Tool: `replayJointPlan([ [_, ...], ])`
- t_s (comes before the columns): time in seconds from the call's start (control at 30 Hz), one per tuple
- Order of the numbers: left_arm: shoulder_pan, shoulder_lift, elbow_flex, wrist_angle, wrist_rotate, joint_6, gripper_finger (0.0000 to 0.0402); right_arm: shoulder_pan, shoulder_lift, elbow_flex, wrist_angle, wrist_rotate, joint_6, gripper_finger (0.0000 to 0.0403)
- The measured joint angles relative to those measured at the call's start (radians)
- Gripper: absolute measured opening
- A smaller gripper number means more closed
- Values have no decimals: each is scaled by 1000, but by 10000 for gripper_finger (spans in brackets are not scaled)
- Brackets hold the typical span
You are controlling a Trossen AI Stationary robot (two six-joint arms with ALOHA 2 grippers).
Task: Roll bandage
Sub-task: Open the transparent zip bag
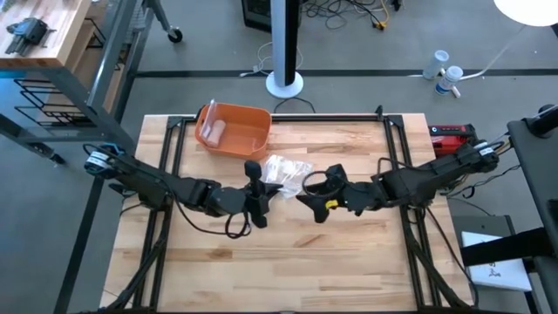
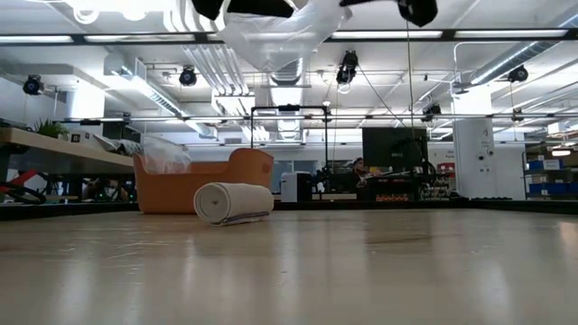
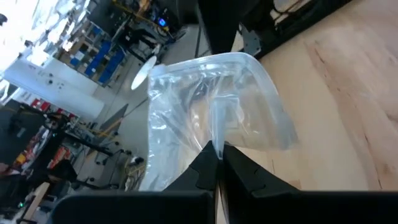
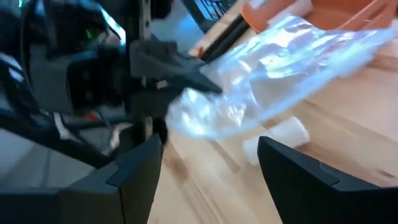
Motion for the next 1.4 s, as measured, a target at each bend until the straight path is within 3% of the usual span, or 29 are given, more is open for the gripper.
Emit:
replayJointPlan([
  [0.2,-19,3,0,62,1,54,0,-31,48,4,25,0,71,225],
  [0.33,-27,4,0,46,3,55,0,-40,48,6,66,32,6,184],
  [0.63,-27,4,0,35,50,26,53,-43,46,6,130,22,-361,11],
  [0.77,-30,-3,0,12,88,-2,101,-48,43,55,2,19,-543,9],
  [0.93,-31,-51,16,-62,86,-76,168,-50,58,224,-362,17,-716,2],
  [1.07,-23,-81,23,-13,127,-124,216,-50,109,352,-597,17,-809,1],
  [1.23,9,-55,21,183,197,-184,253,-49,202,411,-660,13,-964,0],
  [1.4,44,-3,21,185,211,-216,254,-49,300,466,-662,-45,-1004,0],
])
